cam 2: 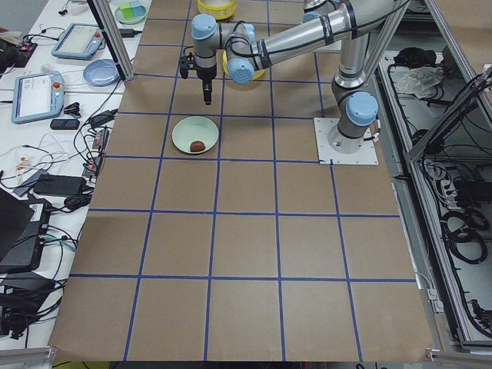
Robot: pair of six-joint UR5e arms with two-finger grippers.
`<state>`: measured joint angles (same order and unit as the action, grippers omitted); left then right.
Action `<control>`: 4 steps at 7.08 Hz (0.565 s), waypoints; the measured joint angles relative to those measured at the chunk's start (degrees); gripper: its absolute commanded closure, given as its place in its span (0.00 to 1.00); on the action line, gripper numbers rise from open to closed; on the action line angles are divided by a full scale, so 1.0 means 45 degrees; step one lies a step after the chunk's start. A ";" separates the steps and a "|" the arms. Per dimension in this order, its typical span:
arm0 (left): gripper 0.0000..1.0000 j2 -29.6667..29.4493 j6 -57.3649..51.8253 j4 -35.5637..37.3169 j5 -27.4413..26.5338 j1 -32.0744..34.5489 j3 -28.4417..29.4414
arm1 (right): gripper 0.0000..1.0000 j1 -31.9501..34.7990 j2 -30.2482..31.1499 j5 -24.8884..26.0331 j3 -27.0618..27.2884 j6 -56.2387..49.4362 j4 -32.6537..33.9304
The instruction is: Stack buns with steamer
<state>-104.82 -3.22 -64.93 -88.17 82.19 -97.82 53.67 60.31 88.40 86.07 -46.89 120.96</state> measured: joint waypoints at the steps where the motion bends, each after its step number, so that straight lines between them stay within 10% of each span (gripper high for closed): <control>1: 0.00 -0.0464 -0.0193 0.0324 -0.0394 -0.0390 -0.0007 | 1.00 0.0211 0.0658 -0.0015 0.0176 0.0539 -0.0951; 4: 0.01 -0.2121 -0.0412 0.1965 -0.0686 -0.1330 -0.0001 | 1.00 0.2279 0.3154 0.0072 0.2289 0.2889 -0.2269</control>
<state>-114.37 -5.07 -56.09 -91.26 76.21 -97.83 63.92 74.50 88.72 96.37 -33.89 110.76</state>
